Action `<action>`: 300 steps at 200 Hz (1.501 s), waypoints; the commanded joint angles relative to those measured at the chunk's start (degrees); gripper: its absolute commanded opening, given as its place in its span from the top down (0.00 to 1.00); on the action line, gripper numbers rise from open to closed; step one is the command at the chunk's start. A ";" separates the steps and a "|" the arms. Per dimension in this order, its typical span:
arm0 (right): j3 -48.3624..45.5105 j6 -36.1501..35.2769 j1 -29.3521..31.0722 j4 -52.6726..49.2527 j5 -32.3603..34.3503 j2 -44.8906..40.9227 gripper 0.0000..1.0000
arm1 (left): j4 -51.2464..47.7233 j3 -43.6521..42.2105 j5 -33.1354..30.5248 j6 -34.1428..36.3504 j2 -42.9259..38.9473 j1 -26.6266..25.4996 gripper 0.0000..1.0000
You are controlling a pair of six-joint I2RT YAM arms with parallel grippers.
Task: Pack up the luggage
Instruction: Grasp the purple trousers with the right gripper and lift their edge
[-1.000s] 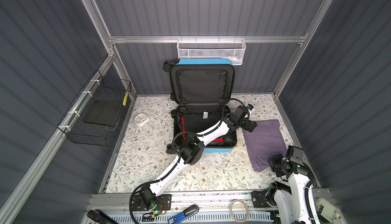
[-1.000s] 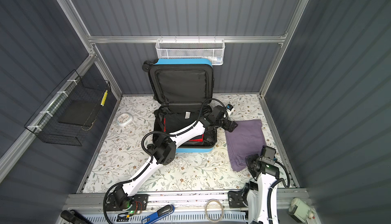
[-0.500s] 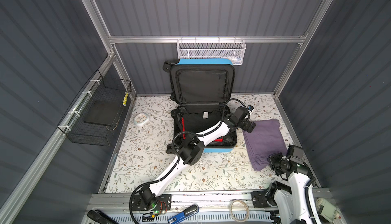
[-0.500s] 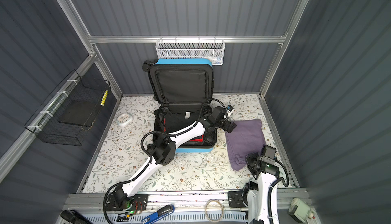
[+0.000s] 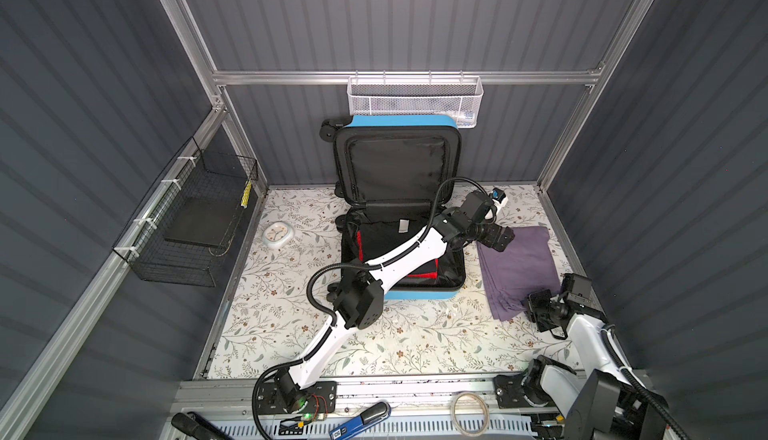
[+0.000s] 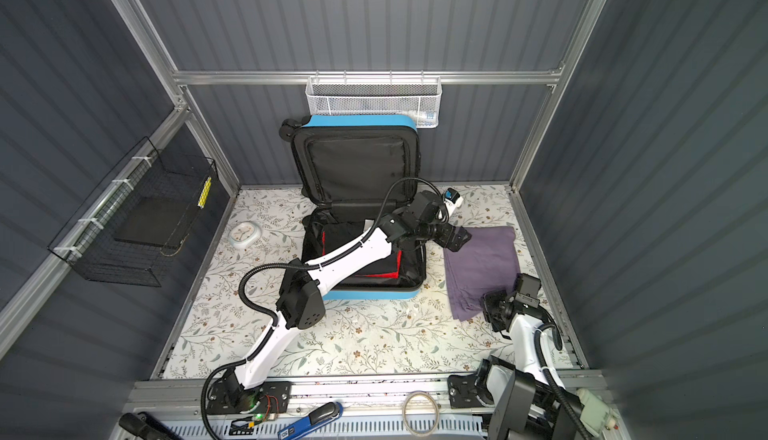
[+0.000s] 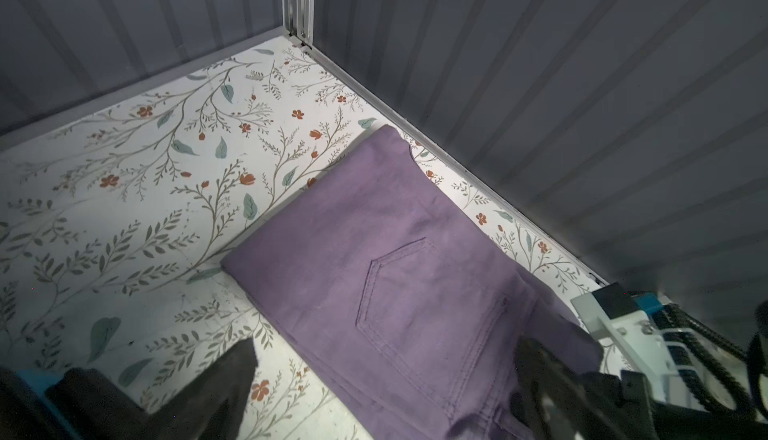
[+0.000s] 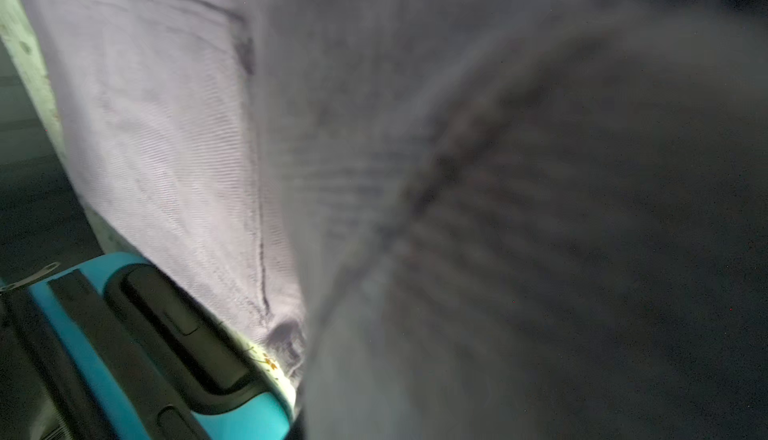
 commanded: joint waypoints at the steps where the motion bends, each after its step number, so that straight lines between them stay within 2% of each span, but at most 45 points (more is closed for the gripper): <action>1: 1.61 0.88 -0.23 2.34 -1.10 -2.04 1.00 | -4.51 -2.25 2.19 -7.53 -1.83 -0.16 0.00; 43: 0.06 0.76 -0.23 1.90 -1.10 -4.38 1.00 | 0.40 -8.51 4.35 -17.78 -3.62 -1.84 0.00; 76: -1.45 1.24 -0.23 2.01 -1.15 -5.50 1.00 | 0.30 -6.34 1.83 -22.77 0.04 -3.57 0.00; 96: -2.06 1.32 -0.21 2.78 -1.69 -5.26 1.00 | -0.45 -3.98 0.05 -23.40 2.64 -4.28 0.00; 130: -1.42 1.76 -0.23 4.48 -3.83 -4.63 1.00 | -0.22 -3.26 -0.90 -21.00 3.56 -4.59 0.00; 201: 4.79 2.23 -0.23 4.46 -3.85 -3.98 1.00 | -5.65 -1.14 -3.51 -12.87 -2.57 -2.31 0.00; 239: 12.20 0.75 -0.23 2.57 -4.25 -3.45 1.00 | -7.24 -3.02 -3.60 -10.30 -7.47 1.18 0.00; 300: 27.11 -4.18 -0.23 1.88 -8.22 3.11 1.00 | -11.21 -5.78 -3.49 -6.28 -13.46 6.74 0.00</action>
